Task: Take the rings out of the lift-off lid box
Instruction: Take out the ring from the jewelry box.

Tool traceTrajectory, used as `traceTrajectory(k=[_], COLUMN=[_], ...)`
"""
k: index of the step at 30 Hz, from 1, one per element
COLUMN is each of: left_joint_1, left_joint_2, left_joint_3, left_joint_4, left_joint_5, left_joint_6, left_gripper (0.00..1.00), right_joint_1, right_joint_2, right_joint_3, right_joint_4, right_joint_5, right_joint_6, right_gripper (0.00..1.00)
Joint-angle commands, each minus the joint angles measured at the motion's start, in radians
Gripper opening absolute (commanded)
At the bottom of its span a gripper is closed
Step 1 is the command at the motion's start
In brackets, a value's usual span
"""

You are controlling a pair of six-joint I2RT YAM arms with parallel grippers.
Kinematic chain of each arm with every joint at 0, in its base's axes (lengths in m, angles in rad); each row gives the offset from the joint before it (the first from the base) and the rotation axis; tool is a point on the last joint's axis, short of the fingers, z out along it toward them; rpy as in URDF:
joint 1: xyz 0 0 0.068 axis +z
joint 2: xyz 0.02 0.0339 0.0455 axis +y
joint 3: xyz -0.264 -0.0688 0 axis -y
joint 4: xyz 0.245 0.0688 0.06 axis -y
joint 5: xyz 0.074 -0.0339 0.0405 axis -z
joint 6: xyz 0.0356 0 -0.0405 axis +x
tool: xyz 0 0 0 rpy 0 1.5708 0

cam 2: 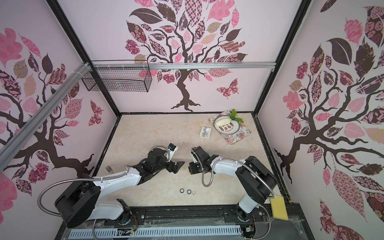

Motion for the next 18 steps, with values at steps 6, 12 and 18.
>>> traceTrajectory(k=[6,12,18], left_joint_1=[0.005,0.004,0.002], left_joint_2=[0.039,0.101,0.133], left_joint_3=[-0.011,0.011,0.001], left_joint_4=[0.031,0.052,0.094], left_joint_5=[0.039,0.097,0.137], left_joint_6=[-0.005,-0.012,-0.033], left_gripper=[0.98,0.98,0.98], right_joint_1=[0.017,0.019,0.019], right_joint_2=[-0.081,-0.108,-0.106], right_joint_3=[-0.013,-0.054,-0.075], right_joint_4=[-0.046,-0.017,0.013], right_joint_5=[-0.048,-0.080,-0.086], right_joint_6=[-0.104,-0.106,-0.086], right_gripper=[0.00,0.00,0.00])
